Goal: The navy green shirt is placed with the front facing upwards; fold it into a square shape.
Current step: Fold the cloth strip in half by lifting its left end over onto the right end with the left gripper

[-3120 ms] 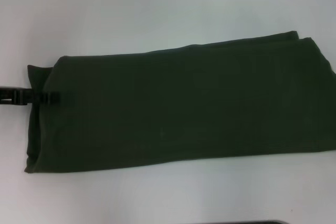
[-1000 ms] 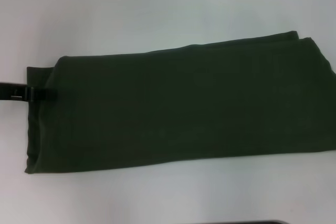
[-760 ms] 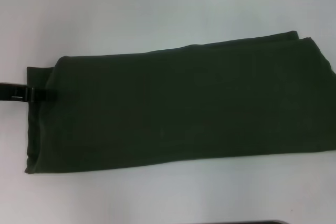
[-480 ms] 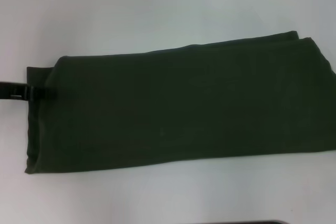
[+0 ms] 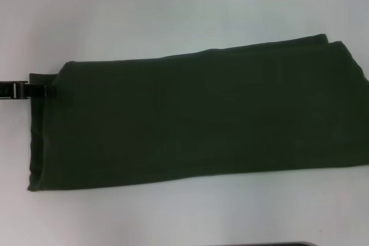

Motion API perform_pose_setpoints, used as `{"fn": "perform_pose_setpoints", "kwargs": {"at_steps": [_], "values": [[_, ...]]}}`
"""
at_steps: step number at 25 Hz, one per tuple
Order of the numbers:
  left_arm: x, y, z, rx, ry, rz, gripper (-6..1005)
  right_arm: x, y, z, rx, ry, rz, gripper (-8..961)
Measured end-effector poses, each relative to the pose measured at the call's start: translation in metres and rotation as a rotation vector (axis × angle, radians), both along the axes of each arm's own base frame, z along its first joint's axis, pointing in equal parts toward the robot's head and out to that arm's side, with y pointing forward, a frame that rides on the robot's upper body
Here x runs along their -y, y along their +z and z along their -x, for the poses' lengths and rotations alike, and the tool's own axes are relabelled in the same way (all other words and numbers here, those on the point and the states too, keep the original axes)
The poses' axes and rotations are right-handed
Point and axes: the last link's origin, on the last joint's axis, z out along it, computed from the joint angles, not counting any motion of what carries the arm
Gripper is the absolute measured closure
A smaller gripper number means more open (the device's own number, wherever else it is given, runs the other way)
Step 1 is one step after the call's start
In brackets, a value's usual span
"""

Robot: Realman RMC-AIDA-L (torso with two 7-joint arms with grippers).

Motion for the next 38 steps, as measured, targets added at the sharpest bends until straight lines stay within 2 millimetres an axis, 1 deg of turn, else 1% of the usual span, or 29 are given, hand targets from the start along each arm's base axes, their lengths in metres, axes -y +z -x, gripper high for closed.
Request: {"fn": "perform_pose_setpoints", "kwargs": {"at_steps": [3,13,19,29,38], "values": [[0.0,0.004,0.003,-0.001,0.018,-0.012,708,0.0,0.0,0.0,0.0,0.0,0.0,54],[0.001,0.01,0.008,-0.011,0.037,-0.028,252,-0.002,0.0,0.001,0.002,0.004,-0.002,54],[0.006,0.006,0.01,-0.023,0.039,0.011,106,0.0,0.001,0.0,0.001,0.0,-0.005,54],[0.011,-0.003,0.007,-0.019,0.016,0.07,107,0.001,0.0,-0.001,0.001,-0.001,-0.004,54],[0.008,-0.01,0.0,-0.019,-0.016,0.1,108,0.003,0.0,-0.001,-0.003,0.003,-0.002,54]]}}
